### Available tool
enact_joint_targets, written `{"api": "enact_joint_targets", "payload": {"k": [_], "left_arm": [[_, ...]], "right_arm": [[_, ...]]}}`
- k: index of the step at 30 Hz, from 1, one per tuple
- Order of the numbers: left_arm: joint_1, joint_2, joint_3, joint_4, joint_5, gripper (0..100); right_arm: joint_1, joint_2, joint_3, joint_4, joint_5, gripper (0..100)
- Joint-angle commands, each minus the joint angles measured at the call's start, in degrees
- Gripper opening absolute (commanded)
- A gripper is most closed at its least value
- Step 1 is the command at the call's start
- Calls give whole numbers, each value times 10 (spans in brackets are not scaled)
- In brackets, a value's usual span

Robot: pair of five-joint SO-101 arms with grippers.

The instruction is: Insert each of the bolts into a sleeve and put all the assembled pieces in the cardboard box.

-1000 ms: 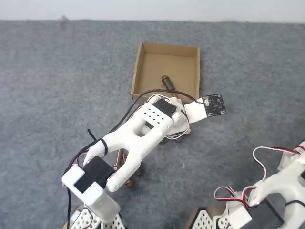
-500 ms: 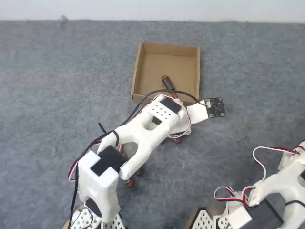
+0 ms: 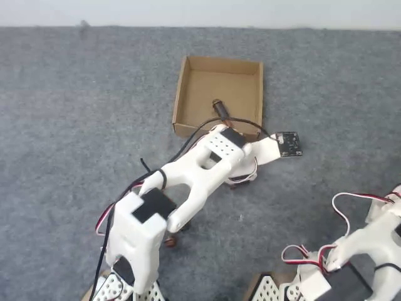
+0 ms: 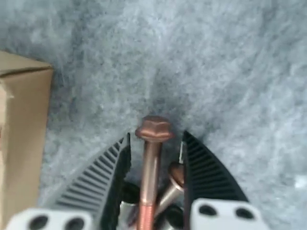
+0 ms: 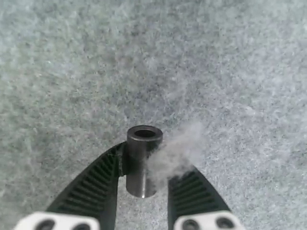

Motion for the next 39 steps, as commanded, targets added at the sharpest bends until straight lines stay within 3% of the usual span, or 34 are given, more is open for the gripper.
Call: {"api": "enact_joint_targets", "payload": {"k": [1,4,15,19,23,31,39], "left_arm": [[0,27,-67,47,10,104],[3,45,-92,69,9,4],[17,47,-94,130,13,12],[28,17,-100,149,88,12],[27,-49,-97,145,171,12],[-21,-127,-80,110,250,12],[-47,-244,36,28,263,12]], "right_arm": [[4,-29,-4,-4,5,7],[5,-29,-4,-3,5,7],[7,-29,-4,18,6,8],[4,-33,-4,36,6,9],[-4,-33,-4,41,6,9],[-36,-31,-7,11,4,9],[-84,-33,-6,-33,3,9]]}}
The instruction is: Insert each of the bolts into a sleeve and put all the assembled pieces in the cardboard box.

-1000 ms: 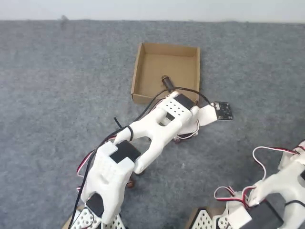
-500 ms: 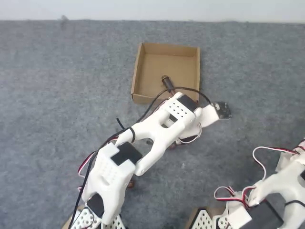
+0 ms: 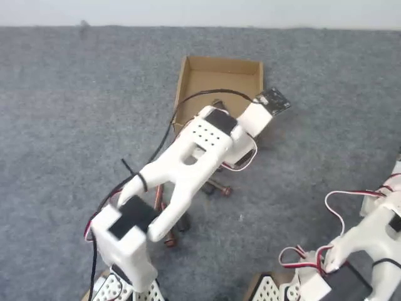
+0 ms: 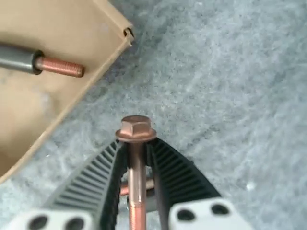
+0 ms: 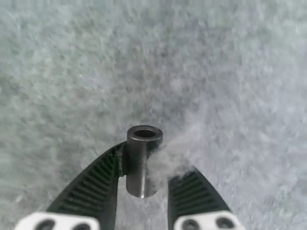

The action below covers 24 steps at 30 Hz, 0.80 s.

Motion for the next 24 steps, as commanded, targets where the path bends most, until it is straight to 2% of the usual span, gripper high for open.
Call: {"api": "enact_joint_targets", "payload": {"k": [1,6,11,24], "left_arm": [[-18,-105,44,-48,6,12],[-67,-196,139,-103,9,12],[-135,-269,212,-139,60,12],[-365,-371,415,-287,121,12]], "right_arm": [[-30,-33,-6,-22,3,9],[-67,-31,-5,-54,2,9],[-114,-33,-4,-73,2,9],[-253,-27,-4,-179,2,10]]}}
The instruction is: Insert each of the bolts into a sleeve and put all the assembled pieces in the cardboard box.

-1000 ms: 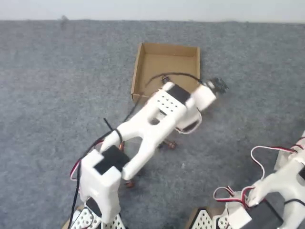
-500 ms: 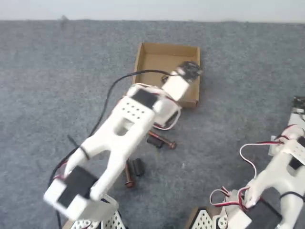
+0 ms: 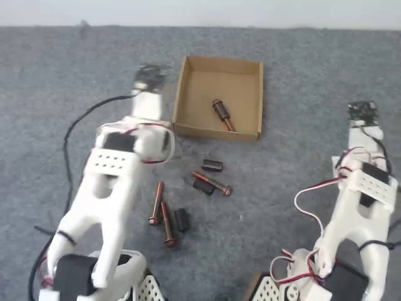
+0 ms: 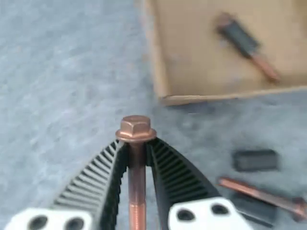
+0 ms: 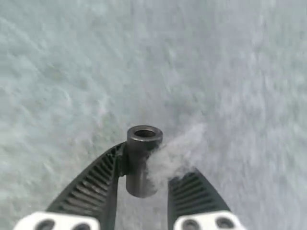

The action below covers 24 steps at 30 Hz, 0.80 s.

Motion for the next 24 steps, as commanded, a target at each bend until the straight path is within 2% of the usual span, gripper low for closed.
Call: {"api": "enact_joint_targets", "payload": {"k": [1,7,12,19,24], "left_arm": [[-57,-50,37,-52,11,12],[-130,-111,126,-76,7,12],[-179,-183,197,-75,5,12],[-187,-263,275,-73,4,12],[-188,-296,307,-74,4,12]], "right_arm": [[-46,-27,-4,-44,2,10],[-120,-27,-4,-100,-5,10],[-157,-27,-4,-165,-127,10],[-207,-19,-4,-221,-156,10],[-237,46,-4,-327,-244,11]]}}
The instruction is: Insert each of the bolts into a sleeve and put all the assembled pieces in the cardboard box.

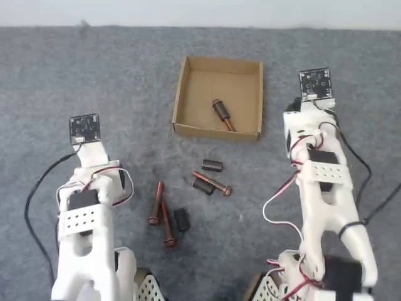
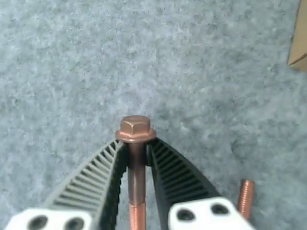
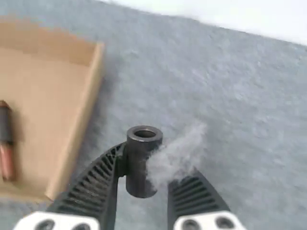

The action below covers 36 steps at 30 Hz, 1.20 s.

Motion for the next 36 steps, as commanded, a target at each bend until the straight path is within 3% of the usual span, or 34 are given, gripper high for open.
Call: {"api": "enact_joint_targets", "payload": {"k": [1,12,21,25,36], "left_arm": [[-4,-43,3,-13,0,12],[-4,-72,37,-41,-53,12],[-3,-72,37,-41,-55,12],[-3,-72,38,-41,-55,12],[-2,-72,38,-42,-55,12]], "right_arm": [[-19,35,-5,-102,-62,11],[-70,207,-21,-394,-87,10],[-80,324,-155,-427,-89,10],[-80,385,-197,-538,-88,10],[-161,403,-99,-729,-84,7]]}}
